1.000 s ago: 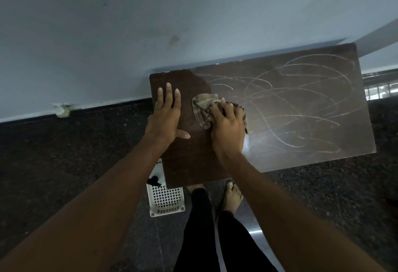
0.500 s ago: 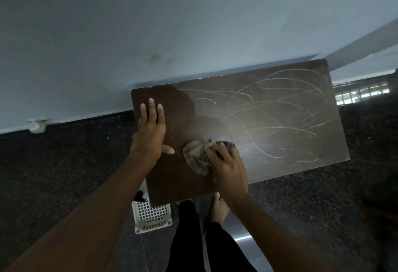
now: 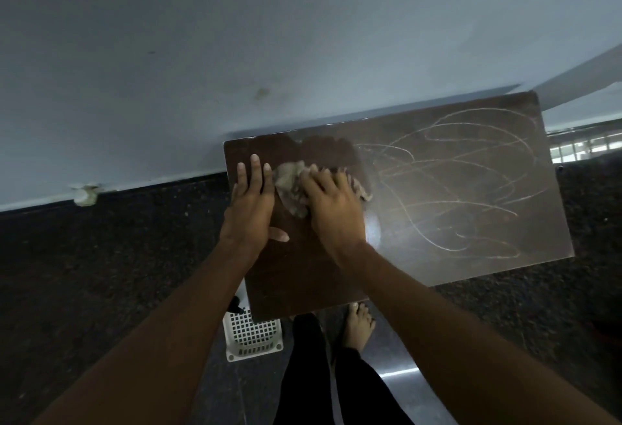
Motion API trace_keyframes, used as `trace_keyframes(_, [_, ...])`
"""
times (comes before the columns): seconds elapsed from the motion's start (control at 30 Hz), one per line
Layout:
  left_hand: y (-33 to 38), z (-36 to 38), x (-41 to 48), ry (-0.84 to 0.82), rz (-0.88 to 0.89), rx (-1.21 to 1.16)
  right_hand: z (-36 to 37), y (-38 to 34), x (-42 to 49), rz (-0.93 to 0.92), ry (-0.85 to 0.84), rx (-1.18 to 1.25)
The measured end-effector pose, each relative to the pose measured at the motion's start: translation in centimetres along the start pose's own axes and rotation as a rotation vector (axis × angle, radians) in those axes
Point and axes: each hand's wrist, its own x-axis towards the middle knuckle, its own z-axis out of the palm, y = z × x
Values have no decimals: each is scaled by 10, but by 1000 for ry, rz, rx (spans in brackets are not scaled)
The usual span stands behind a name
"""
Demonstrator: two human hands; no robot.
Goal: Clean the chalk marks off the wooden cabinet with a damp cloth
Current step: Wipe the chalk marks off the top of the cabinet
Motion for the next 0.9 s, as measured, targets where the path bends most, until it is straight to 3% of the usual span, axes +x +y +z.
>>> trace_keyframes(0.2, [-3,2,1,-4,2,-5,3,39,-42,-181,-12,-92])
trace_keyframes(0.4, [-8,6,2,30,32,-49,-4,15,51,284,142,35])
trace_keyframes(0.47, [-13,10,2,74,50,-93,-4,-5,75,342,122,20])
trace_keyframes(0.6, [-20,15,4,132,78,-173,2,-43,75,135,53,-20])
trace_keyframes(0.77, [-19,13,3,142,70,-150,-5,-19,73,-42,24,-50])
trace_keyframes(0.9, [-18,12,2,137,68,-145,-16,24,68,135,63,-59])
